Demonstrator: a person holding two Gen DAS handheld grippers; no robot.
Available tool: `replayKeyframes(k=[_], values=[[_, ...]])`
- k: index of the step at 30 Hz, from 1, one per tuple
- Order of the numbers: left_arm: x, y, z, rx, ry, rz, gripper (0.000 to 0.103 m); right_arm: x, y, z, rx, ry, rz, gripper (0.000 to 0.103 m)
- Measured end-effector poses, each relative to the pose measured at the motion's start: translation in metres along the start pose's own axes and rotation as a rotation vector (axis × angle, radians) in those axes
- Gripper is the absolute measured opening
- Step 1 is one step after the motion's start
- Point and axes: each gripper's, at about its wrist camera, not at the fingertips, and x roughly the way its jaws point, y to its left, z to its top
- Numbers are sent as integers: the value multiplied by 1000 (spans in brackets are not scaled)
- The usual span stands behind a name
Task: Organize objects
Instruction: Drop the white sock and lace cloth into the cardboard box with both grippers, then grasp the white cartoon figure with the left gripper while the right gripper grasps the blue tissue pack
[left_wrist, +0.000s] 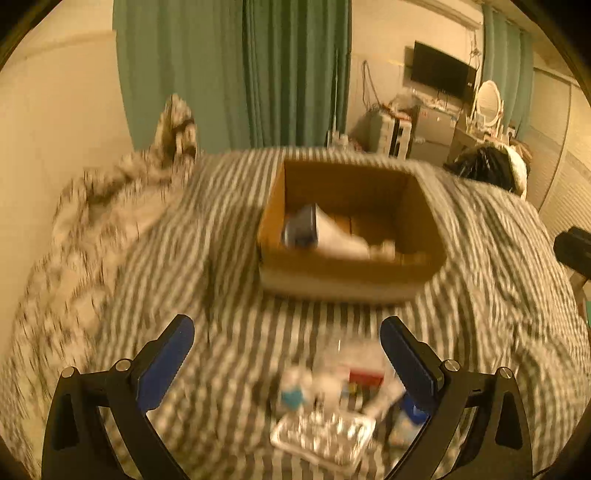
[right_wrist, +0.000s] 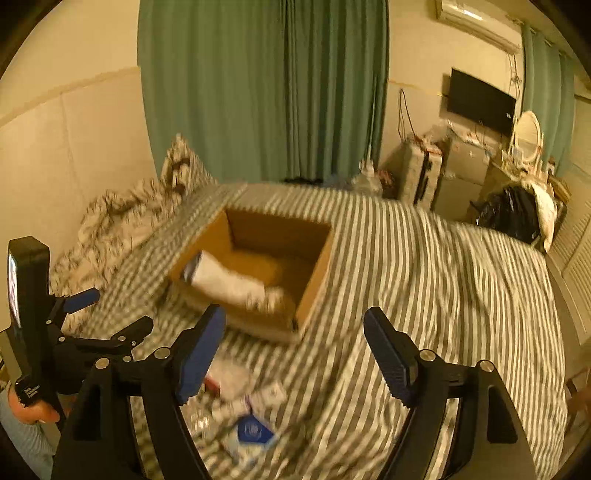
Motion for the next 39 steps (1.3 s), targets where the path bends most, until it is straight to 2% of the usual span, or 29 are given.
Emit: replayKeyframes(k=[2, 4, 7, 13, 23, 29, 30, 31, 33, 35, 39], values=[[8, -2, -19, 0, 30, 19, 103, 5, 2, -10, 3, 20, -4, 77], [14, -2, -34, -4, 52, 21, 103, 29, 1, -46, 23, 97, -23, 77], [30, -6, -52, 4, 95, 26, 103, 57, 4, -78, 38, 203, -18, 77], [54, -12, -67, 42, 164, 43, 103, 106, 18, -119, 27, 357, -8, 77], [95, -14, -70, 39, 288, 7, 103, 145, 30, -138, 19, 462, 2, 77], [114, -17, -68, 43, 331, -15, 103, 152, 37, -140, -13, 461, -5, 77], [116, -18, -68, 42, 337, -23, 102, 152, 37, -140, -18, 462, -3, 75], [118, -18, -68, 40, 344, -34, 99, 152, 38, -140, -19, 460, 3, 68], [120, -17, -68, 35, 356, -46, 80, 150, 40, -139, -32, 453, 3, 62], [121, -16, -69, 25, 366, -68, 68, 147, 39, -139, -37, 446, 4, 58], [111, -11, -69, -3, 334, -110, 68, 138, 36, -135, -33, 424, 6, 46]])
